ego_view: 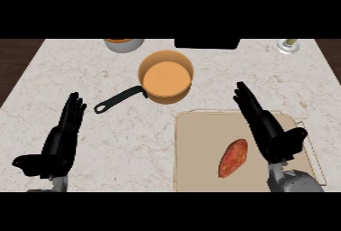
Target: Pick the sweet potato from the tray and place it in the pot
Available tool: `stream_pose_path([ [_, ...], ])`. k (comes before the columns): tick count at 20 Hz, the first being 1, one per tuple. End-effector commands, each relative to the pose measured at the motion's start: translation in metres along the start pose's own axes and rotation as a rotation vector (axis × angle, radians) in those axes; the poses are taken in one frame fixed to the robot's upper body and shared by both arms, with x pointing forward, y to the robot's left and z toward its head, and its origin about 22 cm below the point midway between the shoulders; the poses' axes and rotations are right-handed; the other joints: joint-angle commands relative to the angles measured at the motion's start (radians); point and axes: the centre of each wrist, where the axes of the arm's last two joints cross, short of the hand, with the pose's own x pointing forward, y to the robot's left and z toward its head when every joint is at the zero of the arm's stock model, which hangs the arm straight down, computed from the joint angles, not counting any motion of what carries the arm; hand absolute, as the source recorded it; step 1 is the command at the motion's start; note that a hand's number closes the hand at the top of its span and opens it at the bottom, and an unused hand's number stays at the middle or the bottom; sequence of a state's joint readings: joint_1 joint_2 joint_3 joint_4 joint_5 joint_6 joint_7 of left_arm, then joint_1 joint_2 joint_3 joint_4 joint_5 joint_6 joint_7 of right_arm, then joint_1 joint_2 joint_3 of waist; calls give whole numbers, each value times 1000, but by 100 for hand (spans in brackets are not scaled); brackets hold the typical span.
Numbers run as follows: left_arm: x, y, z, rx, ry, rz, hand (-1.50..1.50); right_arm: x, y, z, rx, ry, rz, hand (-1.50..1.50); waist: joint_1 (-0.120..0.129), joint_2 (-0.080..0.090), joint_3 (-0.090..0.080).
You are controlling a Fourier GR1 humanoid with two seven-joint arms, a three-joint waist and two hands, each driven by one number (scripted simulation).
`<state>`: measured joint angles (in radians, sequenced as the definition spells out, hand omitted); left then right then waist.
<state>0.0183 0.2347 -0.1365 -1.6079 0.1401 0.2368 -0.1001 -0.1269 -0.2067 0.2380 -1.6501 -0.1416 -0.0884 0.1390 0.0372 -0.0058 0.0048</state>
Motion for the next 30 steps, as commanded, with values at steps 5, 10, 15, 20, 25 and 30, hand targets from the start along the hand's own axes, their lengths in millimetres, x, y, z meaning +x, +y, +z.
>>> stream_pose_path([
  [5,41,42,-31,134,-17,-47,0,-32,-95,34,-440,-189,-55,150,-62,8,2],
  [10,48,34,-39,93,52,13,0,-100,-110,76,-656,-99,199,-150,-52,12,2],
  [15,61,13,-60,87,67,-8,0,-119,-119,108,-600,-352,151,-150,-52,6,-3],
  [20,58,31,-50,68,60,12,0,-80,-133,131,-447,-294,223,-150,-45,4,-5],
  [25,65,37,-54,60,64,15,0,-42,-139,113,-197,-79,346,-150,-36,4,-8],
  [30,66,34,-61,76,72,4,0,-8,-112,87,-17,63,544,-150,-29,5,-9],
])
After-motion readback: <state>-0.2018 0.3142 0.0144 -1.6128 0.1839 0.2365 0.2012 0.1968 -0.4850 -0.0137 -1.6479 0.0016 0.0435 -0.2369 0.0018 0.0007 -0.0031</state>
